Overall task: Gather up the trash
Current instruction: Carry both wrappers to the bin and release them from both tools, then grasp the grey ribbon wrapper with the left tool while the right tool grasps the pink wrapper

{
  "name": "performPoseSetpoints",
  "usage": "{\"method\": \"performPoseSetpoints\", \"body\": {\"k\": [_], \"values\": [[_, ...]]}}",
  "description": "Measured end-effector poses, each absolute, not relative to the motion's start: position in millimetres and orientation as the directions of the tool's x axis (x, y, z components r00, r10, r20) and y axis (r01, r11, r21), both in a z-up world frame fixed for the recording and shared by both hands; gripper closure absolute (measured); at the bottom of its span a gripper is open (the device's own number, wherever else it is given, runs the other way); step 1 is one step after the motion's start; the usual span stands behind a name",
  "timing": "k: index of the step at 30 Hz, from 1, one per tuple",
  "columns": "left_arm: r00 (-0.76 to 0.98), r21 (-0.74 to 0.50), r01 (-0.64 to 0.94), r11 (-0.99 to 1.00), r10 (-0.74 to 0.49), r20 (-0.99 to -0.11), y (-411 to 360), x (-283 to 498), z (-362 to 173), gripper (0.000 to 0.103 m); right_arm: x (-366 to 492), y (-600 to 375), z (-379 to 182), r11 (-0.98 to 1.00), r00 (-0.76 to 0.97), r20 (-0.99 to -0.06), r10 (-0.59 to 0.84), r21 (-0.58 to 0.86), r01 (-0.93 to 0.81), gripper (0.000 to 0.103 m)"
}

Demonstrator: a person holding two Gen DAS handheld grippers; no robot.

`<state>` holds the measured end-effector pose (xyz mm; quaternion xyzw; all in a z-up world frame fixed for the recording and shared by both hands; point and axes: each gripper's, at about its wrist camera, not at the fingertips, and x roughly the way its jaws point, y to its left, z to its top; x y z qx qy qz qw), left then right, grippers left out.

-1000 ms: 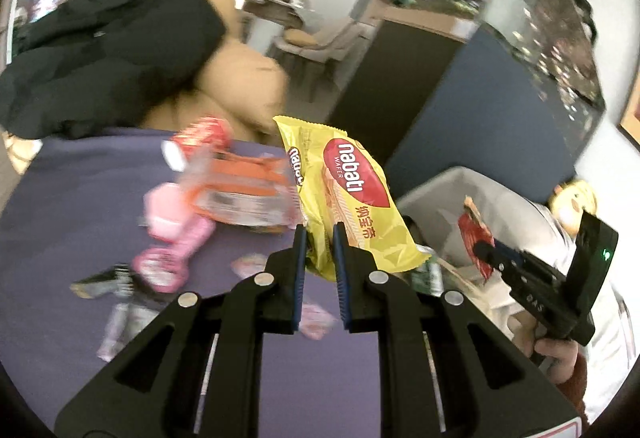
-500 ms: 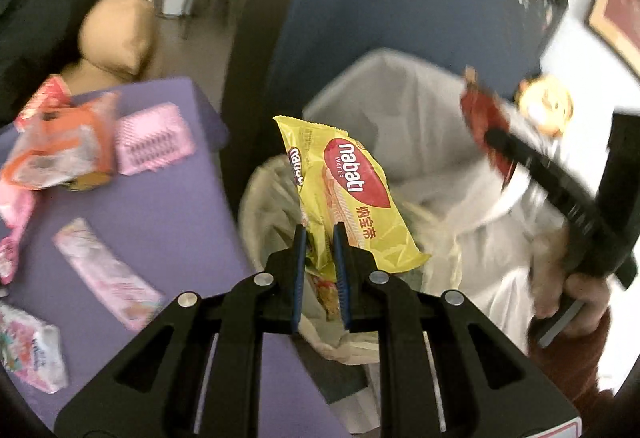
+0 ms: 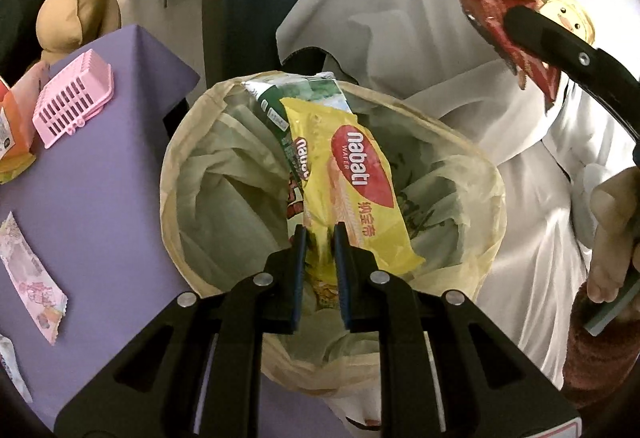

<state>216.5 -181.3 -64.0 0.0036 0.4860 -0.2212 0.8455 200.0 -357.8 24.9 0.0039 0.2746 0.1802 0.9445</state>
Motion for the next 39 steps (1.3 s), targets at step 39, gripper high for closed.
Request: {"method": "performPoseSetpoints", "body": {"k": [39], "values": [[0.664, -0.306, 0.079, 0.949, -0.279, -0.694, -11, 167, -14, 0.053, 232, -304, -83, 0.954, 0.535, -0.823, 0.189, 0.024, -0.300, 0.054]]}}
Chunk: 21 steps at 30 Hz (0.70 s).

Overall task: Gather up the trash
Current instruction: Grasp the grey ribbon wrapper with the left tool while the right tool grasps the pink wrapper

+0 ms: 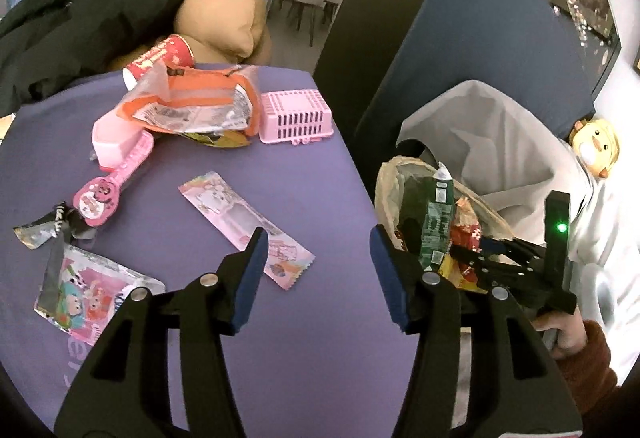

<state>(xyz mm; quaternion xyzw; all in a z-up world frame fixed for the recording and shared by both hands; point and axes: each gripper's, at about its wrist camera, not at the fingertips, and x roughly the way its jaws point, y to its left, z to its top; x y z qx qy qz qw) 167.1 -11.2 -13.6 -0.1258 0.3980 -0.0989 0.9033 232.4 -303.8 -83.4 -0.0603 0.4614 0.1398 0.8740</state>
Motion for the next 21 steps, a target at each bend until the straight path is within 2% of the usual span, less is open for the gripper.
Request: {"method": "performPoseSetpoints", "body": {"k": [5, 12, 16, 21], "values": [[0.694, -0.302, 0.044, 0.952, -0.247, -0.677, 7, 165, -5, 0.053, 222, -303, -55, 0.956, 0.617, -0.771, 0.156, -0.040, -0.292, 0.046], [0.726, -0.298, -0.037, 0.954, -0.179, -0.664, 50, 157, 5, 0.051, 208, -283, -13, 0.930, 0.691, -0.657, 0.302, 0.042, -0.366, 0.032], [0.741, -0.272, -0.087, 0.958, -0.120, -0.661, 77, 148, 11, 0.048, 205, -259, -6, 0.897, 0.653, -0.663, 0.366, 0.063, -0.438, 0.031], [0.747, -0.245, -0.147, 0.958, -0.055, -0.662, 112, 137, 13, 0.047, 202, -225, -5, 0.883, 0.672, -0.650, 0.354, -0.003, -0.468, 0.031]]}}
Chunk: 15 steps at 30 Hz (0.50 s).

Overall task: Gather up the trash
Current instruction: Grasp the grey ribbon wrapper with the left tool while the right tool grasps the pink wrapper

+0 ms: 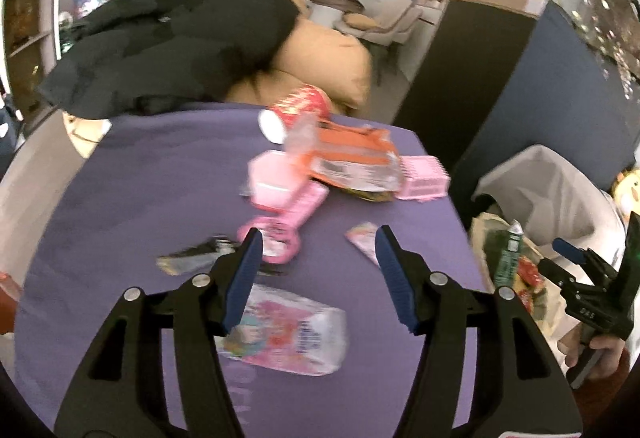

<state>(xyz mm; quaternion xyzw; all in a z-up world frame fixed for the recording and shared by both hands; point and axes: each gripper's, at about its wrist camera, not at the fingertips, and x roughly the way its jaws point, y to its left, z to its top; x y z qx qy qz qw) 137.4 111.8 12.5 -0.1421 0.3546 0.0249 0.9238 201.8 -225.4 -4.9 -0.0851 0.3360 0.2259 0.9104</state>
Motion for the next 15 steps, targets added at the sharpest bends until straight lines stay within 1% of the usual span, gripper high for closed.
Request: {"method": "performPoseSetpoints", "body": {"k": [6, 9, 15], "values": [[0.745, -0.294, -0.256, 0.921, -0.006, -0.668, 164, 130, 0, 0.047, 205, -206, -6, 0.882, 0.657, -0.654, 0.376, 0.036, -0.469, 0.031], [0.725, -0.311, -0.288, 0.906, -0.006, -0.689, 175, 132, -10, 0.047, 211, -198, -12, 0.884, 0.642, -0.669, 0.373, 0.046, -0.465, 0.031], [0.670, -0.264, -0.280, 0.923, -0.009, -0.742, 167, 135, -30, 0.047, 211, -185, -26, 0.871, 0.590, -0.704, 0.396, 0.085, -0.483, 0.031]]}}
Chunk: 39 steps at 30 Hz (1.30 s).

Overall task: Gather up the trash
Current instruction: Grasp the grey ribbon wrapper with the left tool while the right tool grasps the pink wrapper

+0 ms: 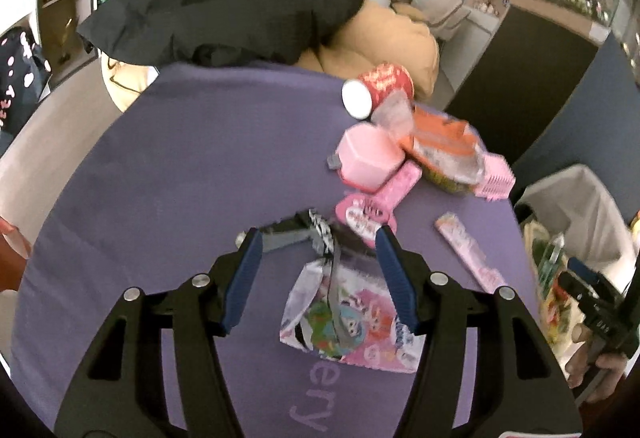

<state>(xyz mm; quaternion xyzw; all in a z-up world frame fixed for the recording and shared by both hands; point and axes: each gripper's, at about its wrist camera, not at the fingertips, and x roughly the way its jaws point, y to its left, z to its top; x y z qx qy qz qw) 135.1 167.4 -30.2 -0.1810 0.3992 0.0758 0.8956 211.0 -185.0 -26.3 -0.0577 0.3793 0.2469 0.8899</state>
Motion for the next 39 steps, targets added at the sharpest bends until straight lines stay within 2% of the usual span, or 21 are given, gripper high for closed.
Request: {"method": "performPoseSetpoints", "body": {"k": [6, 11, 16, 17, 21, 24, 32, 34, 36, 39], "values": [[0.648, -0.239, -0.256, 0.937, -0.017, -0.762, 159, 131, -34, 0.047, 205, -162, -30, 0.879, 0.586, -0.731, 0.350, 0.040, -0.476, 0.031], [0.606, -0.232, -0.151, 0.961, -0.095, -0.790, 146, 123, -40, 0.047, 207, -150, -32, 0.886, 0.578, -0.749, 0.324, 0.027, -0.463, 0.031], [0.571, -0.168, -0.174, 0.970, -0.040, -0.820, 138, 127, -58, 0.047, 211, -141, -34, 0.889, 0.568, -0.763, 0.308, 0.018, -0.458, 0.031], [0.561, -0.173, -0.185, 0.967, -0.041, -0.827, 137, 131, -62, 0.050, 211, -139, -35, 0.887, 0.563, -0.768, 0.306, 0.014, -0.462, 0.031], [0.561, -0.156, -0.168, 0.973, -0.036, -0.827, 130, 143, -68, 0.082, 208, -135, -37, 0.870, 0.561, -0.768, 0.309, -0.009, -0.493, 0.031], [0.578, -0.158, -0.132, 0.979, -0.053, -0.814, 122, 154, -68, 0.089, 206, -135, -39, 0.857, 0.551, -0.764, 0.337, 0.006, -0.516, 0.031], [0.609, -0.212, -0.091, 0.973, -0.114, -0.785, 119, 169, -61, 0.091, 207, -108, -38, 0.781, 0.477, -0.760, 0.441, 0.064, -0.622, 0.032], [0.608, -0.222, -0.086, 0.971, -0.126, -0.784, 120, 167, -60, 0.091, 216, -95, -43, 0.769, 0.450, -0.768, 0.456, 0.086, -0.633, 0.044], [0.605, -0.230, -0.081, 0.970, -0.135, -0.785, 122, 164, -59, 0.091, 229, -83, -49, 0.770, 0.434, -0.778, 0.455, 0.098, -0.631, 0.050], [0.601, -0.236, -0.051, 0.970, -0.159, -0.783, 121, 159, -58, 0.091, 247, -69, -57, 0.767, 0.404, -0.787, 0.466, 0.131, -0.628, 0.050]]}}
